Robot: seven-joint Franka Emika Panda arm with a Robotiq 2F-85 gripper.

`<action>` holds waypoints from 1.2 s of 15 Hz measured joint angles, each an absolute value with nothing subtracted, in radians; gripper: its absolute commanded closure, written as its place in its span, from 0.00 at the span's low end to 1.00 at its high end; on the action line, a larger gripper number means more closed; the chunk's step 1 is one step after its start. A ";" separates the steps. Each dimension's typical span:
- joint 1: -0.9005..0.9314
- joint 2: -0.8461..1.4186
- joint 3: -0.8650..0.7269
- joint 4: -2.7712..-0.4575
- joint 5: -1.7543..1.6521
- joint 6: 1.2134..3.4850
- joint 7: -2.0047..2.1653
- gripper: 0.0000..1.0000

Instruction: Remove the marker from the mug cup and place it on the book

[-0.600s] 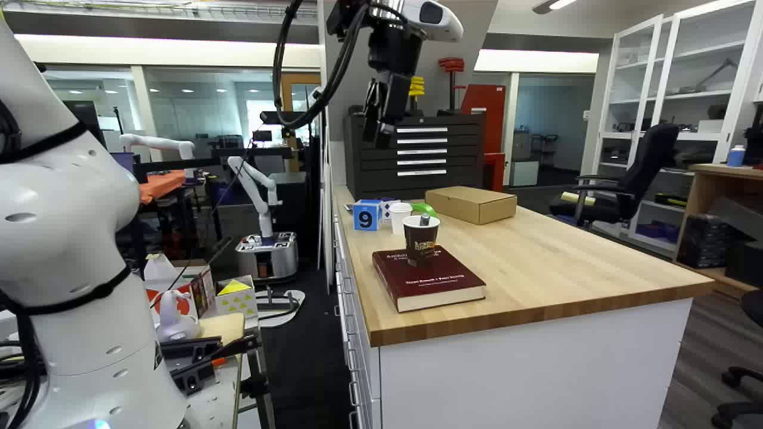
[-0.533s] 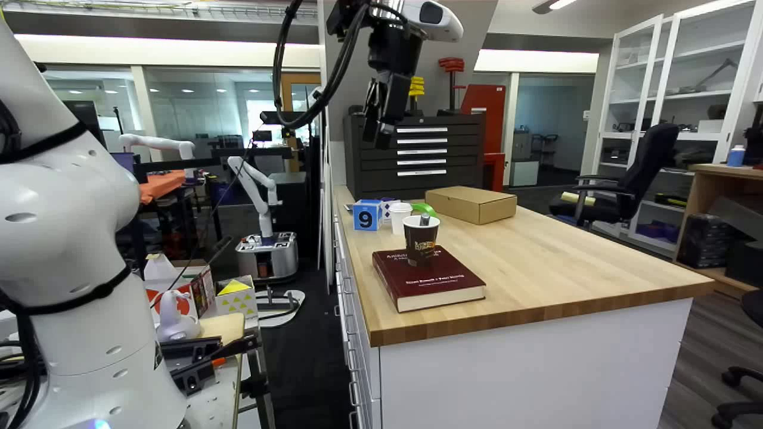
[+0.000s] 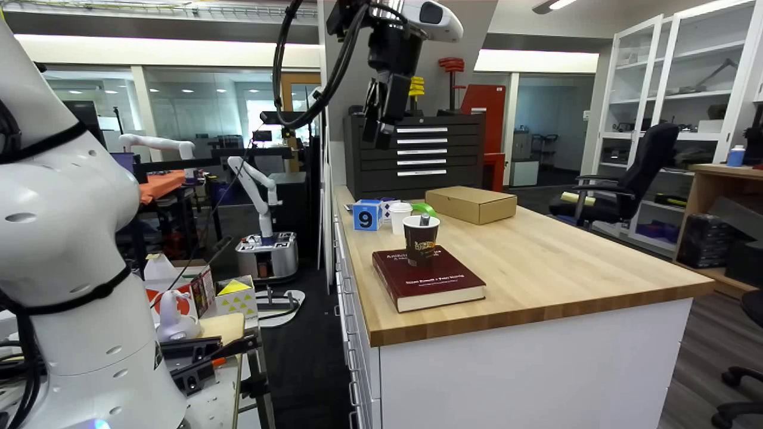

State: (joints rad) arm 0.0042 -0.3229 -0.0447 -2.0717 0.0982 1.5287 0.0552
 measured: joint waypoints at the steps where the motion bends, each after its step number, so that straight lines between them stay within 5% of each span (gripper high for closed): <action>1: 0.004 -0.323 -0.045 -2.072 0.098 1.529 0.055 0.00; 18: 0.034 -0.237 0.050 -2.100 0.028 1.919 -0.011 0.00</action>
State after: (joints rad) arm 0.0337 -0.2366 0.0500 -2.1000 0.0281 1.9192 -0.0113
